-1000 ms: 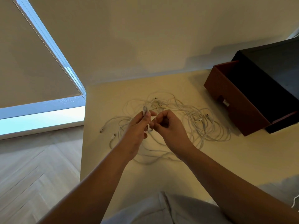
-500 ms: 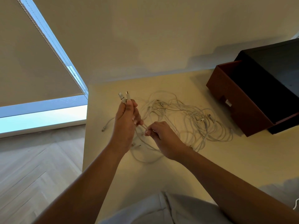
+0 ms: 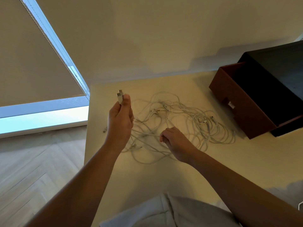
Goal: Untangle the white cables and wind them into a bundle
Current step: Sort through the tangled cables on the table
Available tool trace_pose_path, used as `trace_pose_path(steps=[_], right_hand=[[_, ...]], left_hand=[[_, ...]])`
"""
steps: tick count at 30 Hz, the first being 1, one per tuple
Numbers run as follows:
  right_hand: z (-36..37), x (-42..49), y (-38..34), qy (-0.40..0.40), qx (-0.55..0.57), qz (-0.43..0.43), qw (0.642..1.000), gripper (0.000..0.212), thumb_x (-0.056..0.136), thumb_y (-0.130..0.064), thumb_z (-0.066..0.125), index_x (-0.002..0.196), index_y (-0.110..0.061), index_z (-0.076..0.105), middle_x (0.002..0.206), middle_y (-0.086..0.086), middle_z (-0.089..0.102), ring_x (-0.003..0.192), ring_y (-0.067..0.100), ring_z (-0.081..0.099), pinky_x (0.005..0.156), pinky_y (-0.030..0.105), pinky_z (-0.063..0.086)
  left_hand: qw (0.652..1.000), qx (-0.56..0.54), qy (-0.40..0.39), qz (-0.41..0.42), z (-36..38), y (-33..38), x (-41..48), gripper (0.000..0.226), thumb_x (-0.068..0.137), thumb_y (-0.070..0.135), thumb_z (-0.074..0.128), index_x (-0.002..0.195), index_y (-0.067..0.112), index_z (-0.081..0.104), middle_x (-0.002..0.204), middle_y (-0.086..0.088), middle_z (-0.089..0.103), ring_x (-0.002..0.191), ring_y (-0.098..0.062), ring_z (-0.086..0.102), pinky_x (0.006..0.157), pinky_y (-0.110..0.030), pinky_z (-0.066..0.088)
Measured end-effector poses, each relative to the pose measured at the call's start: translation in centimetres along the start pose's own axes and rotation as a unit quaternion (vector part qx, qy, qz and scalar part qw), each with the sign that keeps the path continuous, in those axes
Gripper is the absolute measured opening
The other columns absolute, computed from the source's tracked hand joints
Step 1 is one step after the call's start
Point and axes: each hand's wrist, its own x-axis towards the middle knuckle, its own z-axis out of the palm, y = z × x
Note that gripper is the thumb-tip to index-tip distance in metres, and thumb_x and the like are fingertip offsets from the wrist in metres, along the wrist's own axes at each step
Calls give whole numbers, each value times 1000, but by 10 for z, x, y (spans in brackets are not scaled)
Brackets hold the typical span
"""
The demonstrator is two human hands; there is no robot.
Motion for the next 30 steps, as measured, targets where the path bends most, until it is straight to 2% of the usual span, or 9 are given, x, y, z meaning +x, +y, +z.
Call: trace_pose_path(steps=[7, 10, 13, 17, 20, 23, 25, 28, 30], right_hand=[[-4, 1, 32, 7, -50, 43, 998, 14, 95, -10, 51, 90, -9, 64, 93, 5, 61, 96, 26, 50, 82, 40, 44], [-8, 3, 43, 39, -57, 59, 996, 15, 92, -9, 52, 88, -8, 66, 94, 8, 62, 97, 31, 54, 82, 33, 41], [-21, 9, 37, 75, 38, 94, 992, 20, 96, -6, 49, 97, -4, 70, 92, 3, 62, 92, 19, 55, 76, 13, 34], [-37, 15, 23, 126, 263, 153, 944, 16, 96, -6, 53, 98, -12, 67, 86, -2, 68, 88, 9, 63, 80, 20, 43], [-47, 18, 7, 151, 363, 149, 907, 16, 93, 2, 54, 88, -12, 61, 74, 3, 65, 70, 2, 65, 67, 16, 47], [-56, 18, -10, 149, 406, 124, 893, 16, 89, 9, 56, 81, -4, 60, 66, 2, 64, 62, 3, 63, 61, 13, 45], [-60, 17, -19, 143, 408, 107, 896, 9, 86, 8, 60, 82, 1, 63, 67, 4, 64, 62, 3, 62, 63, 12, 45], [-67, 17, -28, 131, 410, 83, 899, 6, 85, 8, 61, 89, 6, 65, 70, 7, 64, 63, 2, 63, 65, 11, 46], [-71, 18, -31, 113, 404, 75, 905, 10, 85, 6, 63, 94, 10, 65, 75, 9, 65, 66, 2, 64, 67, 13, 48]], left_hand=[[1000, -1, 26, 7, -9, 7, 4, 45, 102, 32, 44, 62, 21, 28, 49, 10, 24, 44, -6, 20, 39, -18, 17], [999, 12, 33, 6, -13, 6, 6, 44, 102, 33, 45, 62, 22, 29, 48, 11, 25, 43, -6, 21, 39, -18, 17], [997, 66, 29, -1, -14, 1, 8, 47, 100, 37, 47, 59, 23, 30, 48, 11, 27, 44, -9, 21, 43, -20, 18], [989, 148, 4, -11, -15, -11, 9, 45, 92, 48, 53, 58, 24, 34, 53, 4, 29, 51, -15, 25, 51, -29, 19], [980, 193, -35, -29, -9, -20, 4, 41, 90, 47, 57, 62, 21, 44, 52, 5, 30, 49, -13, 26, 51, -31, 19], [971, 216, -94, -46, 0, -24, -2, 41, 91, 45, 60, 73, 9, 55, 45, 12, 30, 40, -7, 25, 47, -27, 19], [957, 259, -125, -45, 6, -23, -6, 35, 88, 48, 62, 73, 17, 58, 44, 13, 36, 40, -5, 31, 45, -26, 25], [940, 301, -153, -38, 9, -24, -7, 32, 80, 58, 66, 81, 26, 66, 56, 13, 55, 54, -7, 50, 58, -32, 40], [939, 311, -147, -33, 10, -25, -7, 35, 84, 54, 65, 72, 20, 61, 48, 15, 45, 48, -6, 41, 55, -31, 34]])
